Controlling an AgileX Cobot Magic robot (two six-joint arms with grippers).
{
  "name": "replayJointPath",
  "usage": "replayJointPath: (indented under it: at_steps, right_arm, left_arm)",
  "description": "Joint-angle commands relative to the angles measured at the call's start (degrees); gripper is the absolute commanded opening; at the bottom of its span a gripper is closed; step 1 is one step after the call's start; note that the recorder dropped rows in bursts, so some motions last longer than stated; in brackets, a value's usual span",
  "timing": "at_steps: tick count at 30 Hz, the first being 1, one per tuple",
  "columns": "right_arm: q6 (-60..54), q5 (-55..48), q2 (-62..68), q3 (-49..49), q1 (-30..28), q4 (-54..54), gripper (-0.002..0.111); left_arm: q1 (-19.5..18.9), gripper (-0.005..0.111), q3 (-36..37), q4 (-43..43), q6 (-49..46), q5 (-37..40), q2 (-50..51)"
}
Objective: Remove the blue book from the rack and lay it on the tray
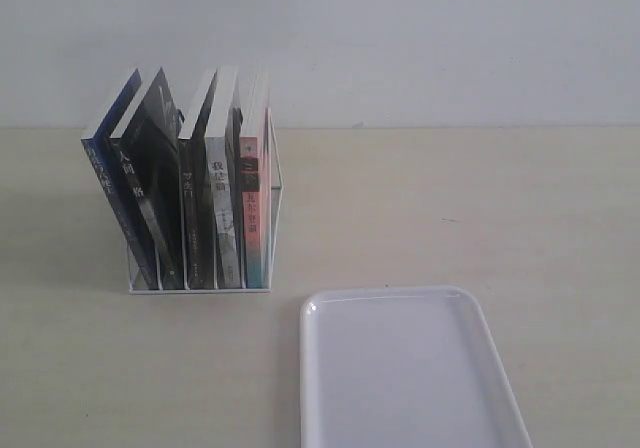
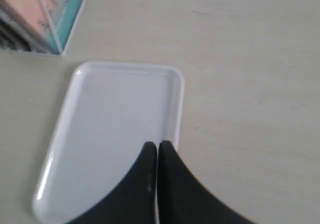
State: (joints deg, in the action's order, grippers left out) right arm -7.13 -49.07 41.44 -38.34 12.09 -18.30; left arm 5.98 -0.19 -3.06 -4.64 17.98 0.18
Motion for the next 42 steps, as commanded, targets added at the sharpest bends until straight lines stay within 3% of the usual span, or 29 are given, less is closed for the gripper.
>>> replayJointPath:
  at_steps: [1,4,12,16,21,25,33,42]
  right_arm:
    - [-13.51,1.38,5.75,-1.53,-0.18,-17.84,0.000]
    - [-19.24,4.51,11.21,-2.35,-0.18,-24.89,0.000]
    - [-21.95,2.24,20.86,-9.71,1.44,-23.52,0.000]
    - [-20.08,4.23,20.86,-12.41,8.97,-21.83,0.000]
    - [-16.01,13.37,21.99,-12.64,22.61,-20.06,0.000]
    - [-13.71,13.92,24.15,-12.64,28.63,-14.82,0.000]
    - [16.54,3.04,30.10,-20.73,28.75,19.08,0.000]
    - [17.89,8.22,36.49,-33.63,29.13,17.29,0.002]
  left_arm:
    - [-0.20,0.005,0.19,0.00,0.38,0.04,-0.18]
    - [-0.20,0.005,0.19,0.00,0.38,0.04,-0.18]
    - [-0.20,0.005,0.19,0.00,0.38,0.04,-0.18]
    - [-0.20,0.005,0.19,0.00,0.38,0.04,-0.18]
    - [-0.20,0.005,0.19,0.00,0.38,0.04,-0.18]
    - [-0.20,0.005,0.19,0.00,0.38,0.04,-0.18]
    - [-0.20,0.005,0.19,0.00,0.38,0.04,-0.18]
    - [-0.20,0.005,0.19,0.00,0.38,0.04,-0.18]
